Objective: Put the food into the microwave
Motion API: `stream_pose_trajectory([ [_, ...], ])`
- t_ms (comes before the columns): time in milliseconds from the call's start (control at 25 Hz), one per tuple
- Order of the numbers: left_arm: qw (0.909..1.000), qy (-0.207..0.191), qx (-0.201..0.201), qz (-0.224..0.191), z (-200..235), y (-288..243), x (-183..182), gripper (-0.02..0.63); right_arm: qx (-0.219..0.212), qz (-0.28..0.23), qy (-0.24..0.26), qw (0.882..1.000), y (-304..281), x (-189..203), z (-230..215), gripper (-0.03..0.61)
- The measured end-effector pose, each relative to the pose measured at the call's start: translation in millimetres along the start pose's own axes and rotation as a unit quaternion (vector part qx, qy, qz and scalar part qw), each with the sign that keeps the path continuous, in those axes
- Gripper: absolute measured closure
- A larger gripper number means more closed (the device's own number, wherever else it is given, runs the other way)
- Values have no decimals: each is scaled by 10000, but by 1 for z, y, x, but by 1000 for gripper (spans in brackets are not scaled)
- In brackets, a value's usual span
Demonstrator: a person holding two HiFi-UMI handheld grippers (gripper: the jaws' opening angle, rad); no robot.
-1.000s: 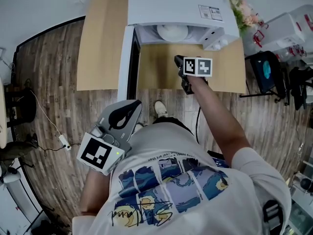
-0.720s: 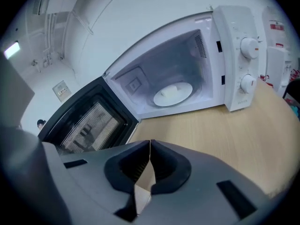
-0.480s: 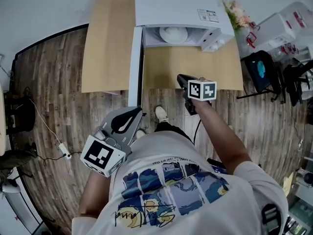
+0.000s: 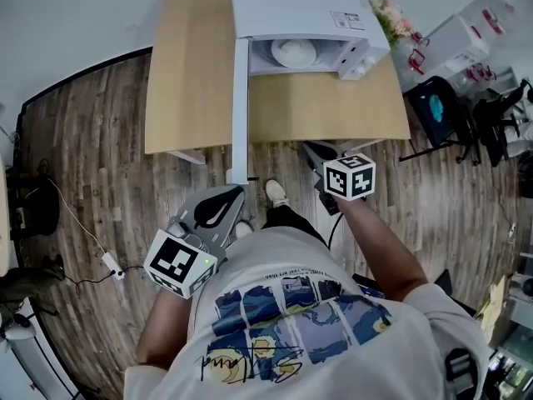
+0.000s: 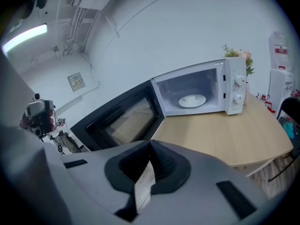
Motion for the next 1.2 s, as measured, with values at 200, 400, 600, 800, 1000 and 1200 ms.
stream_pose_trajectory([
  [200,9999,30,123,-4,-5,19,17,606,-71,-105,295,9995,23,12,41,572],
  [400,9998,-17,219,20,-13,32,30,606,-236,-267,418,9985,44,22,77,572],
  [600,9994,-55,337,28,-19,43,39,606,-297,-357,576,9973,60,26,102,572],
  [800,9993,-54,372,-2,-22,55,45,606,-321,-447,687,9961,70,23,120,572],
  [1000,9993,-72,351,-62,-25,66,47,606,-358,-505,845,9945,76,19,136,572],
  [1200,9995,-54,303,-119,-25,78,50,606,-390,-536,939,9934,78,17,149,572],
])
Point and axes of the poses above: the fingertips, and each gripper's own axes: y backward along the fingers, z to its left, x out of its underside, the point moved 2 cm from there along y, backward along the fingers, and after that the axes turned 3 degrees about y, right-handed, at the moved point
